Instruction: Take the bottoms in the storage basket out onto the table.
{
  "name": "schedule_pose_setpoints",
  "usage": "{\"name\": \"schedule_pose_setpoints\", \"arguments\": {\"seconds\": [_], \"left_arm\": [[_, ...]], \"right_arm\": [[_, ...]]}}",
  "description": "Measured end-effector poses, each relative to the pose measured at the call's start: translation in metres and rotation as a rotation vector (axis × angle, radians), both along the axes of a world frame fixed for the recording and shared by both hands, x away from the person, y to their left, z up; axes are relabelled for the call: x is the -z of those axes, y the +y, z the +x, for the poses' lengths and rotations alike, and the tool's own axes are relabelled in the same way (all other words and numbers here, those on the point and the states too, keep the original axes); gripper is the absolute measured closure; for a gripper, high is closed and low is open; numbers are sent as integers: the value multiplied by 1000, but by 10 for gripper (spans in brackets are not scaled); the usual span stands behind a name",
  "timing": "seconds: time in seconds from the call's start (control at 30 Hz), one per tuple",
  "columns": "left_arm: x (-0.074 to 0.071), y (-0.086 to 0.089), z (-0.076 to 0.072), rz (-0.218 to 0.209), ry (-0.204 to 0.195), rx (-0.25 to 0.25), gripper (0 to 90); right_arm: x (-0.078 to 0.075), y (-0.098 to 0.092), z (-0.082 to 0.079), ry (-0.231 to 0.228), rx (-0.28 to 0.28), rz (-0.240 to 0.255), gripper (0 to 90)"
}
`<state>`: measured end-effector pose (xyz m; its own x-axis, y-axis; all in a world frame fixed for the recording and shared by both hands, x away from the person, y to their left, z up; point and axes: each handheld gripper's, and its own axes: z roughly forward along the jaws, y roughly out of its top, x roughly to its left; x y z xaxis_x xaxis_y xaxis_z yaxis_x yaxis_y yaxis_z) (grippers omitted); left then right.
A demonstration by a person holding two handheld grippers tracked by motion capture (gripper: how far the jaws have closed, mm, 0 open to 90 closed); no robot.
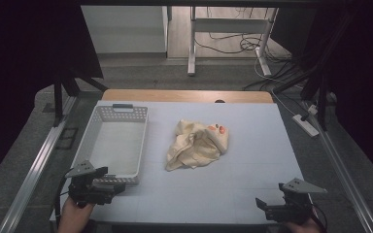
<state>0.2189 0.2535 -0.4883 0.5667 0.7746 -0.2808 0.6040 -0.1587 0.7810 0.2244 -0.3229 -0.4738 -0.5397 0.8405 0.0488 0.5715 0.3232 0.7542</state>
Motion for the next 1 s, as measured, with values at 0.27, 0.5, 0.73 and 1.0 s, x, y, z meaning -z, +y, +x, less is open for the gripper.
{"name": "schedule_pose_setpoints", "arguments": {"seconds": [0.27, 0.5, 0.73, 1.0], "left_arm": [[-3, 7, -11, 6, -16, -38, 0], [-3, 12, -19, 13, -19, -63, 0], [3, 15, -25, 24, 6, -85, 0], [10, 19, -30, 35, 24, -99, 0]], "right_arm": [[0, 0, 0, 1, 0, 0, 4], [0, 0, 0, 2, 0, -3, 4], [0, 0, 0, 2, 2, -3, 4], [0, 0, 0, 2, 2, -4, 4]]}}
